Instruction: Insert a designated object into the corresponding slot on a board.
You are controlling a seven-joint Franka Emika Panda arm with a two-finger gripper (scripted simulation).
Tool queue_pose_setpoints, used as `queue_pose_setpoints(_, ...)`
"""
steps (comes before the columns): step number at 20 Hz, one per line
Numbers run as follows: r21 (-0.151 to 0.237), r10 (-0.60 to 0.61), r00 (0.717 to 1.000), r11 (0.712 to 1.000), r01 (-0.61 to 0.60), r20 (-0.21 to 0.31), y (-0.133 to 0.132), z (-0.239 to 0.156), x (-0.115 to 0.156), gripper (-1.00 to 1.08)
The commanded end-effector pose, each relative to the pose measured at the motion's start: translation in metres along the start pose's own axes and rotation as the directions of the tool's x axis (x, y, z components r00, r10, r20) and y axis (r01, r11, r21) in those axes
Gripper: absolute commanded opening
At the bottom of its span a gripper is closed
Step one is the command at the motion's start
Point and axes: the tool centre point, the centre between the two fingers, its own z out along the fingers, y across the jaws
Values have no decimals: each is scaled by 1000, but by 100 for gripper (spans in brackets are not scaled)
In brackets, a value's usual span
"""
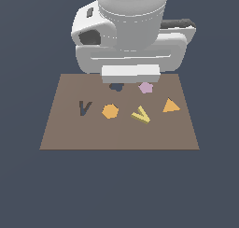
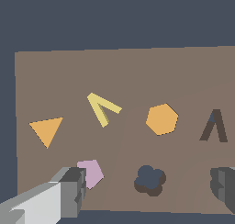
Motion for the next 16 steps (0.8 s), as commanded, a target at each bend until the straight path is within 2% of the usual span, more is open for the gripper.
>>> queue_pose_setpoints(1, 0, 0, 1000, 1000, 0, 0, 0, 0, 0, 100)
queue_pose_setpoints(9, -3, -52, 999, 999, 52, 0, -2, 8, 4, 100)
queue_pose_setpoints(16, -10, -186, 982, 982, 186, 1, -8, 29, 14, 100)
